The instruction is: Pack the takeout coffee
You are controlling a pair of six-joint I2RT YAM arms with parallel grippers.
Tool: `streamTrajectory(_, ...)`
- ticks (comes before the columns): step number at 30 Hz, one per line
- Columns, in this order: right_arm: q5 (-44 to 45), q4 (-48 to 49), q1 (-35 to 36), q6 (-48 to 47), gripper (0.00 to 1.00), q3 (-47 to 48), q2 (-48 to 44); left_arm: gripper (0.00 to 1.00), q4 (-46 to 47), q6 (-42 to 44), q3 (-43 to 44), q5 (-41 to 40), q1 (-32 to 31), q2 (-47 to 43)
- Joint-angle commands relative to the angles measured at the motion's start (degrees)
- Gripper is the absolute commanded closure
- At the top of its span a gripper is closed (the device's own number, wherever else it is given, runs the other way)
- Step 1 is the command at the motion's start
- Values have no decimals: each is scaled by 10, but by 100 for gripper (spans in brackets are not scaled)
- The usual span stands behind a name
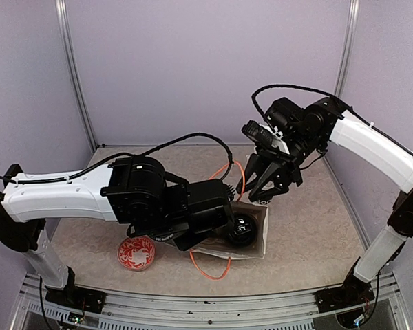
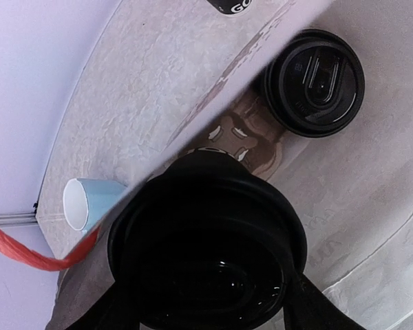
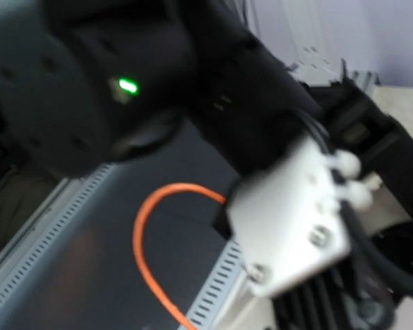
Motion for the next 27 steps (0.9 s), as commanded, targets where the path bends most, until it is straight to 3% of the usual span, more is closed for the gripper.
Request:
streamTrajectory(1, -57, -26, 5, -17, 68, 24, 7, 35, 10, -3, 6, -1, 5, 2)
streamTrajectory(13, -83, -26, 5, -6, 81, 58, 28, 35, 17, -9, -8, -3, 8, -6)
streamTrajectory(21, -67, -26, 4, -2, 100, 65, 46, 35, -4, -21, -8, -34, -5, -15)
streamTrajectory(27, -63, -25, 4, -4, 100, 72, 45, 36, 57, 27, -69, -69, -46, -78)
